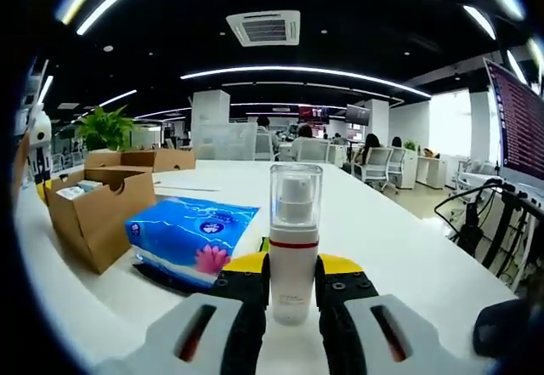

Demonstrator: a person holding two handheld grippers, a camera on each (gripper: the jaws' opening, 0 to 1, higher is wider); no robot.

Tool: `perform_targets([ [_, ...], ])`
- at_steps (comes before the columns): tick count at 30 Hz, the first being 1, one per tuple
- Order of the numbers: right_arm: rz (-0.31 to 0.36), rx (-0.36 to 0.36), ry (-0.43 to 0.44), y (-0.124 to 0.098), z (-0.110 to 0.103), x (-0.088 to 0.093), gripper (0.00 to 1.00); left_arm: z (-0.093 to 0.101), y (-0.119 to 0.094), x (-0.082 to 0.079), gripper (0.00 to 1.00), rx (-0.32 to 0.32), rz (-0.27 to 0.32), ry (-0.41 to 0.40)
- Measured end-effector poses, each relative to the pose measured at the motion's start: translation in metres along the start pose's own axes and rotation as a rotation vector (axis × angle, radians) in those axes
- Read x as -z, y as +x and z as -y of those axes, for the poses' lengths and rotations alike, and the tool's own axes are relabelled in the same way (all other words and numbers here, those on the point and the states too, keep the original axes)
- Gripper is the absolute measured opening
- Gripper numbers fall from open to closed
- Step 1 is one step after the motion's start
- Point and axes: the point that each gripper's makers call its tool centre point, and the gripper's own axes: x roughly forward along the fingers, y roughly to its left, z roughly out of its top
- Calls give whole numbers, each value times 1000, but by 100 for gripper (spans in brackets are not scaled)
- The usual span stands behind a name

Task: Operate the shoe box by opening the lid, removing the specified soft item, and placing it in the target area until the item is outside and the box remains undamaged.

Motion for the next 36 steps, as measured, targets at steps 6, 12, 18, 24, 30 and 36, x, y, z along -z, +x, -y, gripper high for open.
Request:
perform_targets([
  [6, -37, -19, -4, 0, 0, 3, 21, -1, -1, 0, 1, 0, 0, 0],
  [12, -43, -4, 20, -1, 1, 10, 25, -2, -1, 0, 1, 1, 1, 0],
  [18, -37, 13, -16, -9, 0, -2, 42, -3, -2, 1, 1, 1, 1, 0],
  [24, -11, 23, 4, -20, -4, -17, 48, -3, -2, 1, 1, -1, 1, 0],
  [30, 11, 44, 39, -33, -5, -36, 47, -3, -2, 0, 1, -1, 1, 1],
  [36, 115, 80, 26, -49, -5, -71, 49, -3, -1, 0, 1, -2, 0, 0],
])
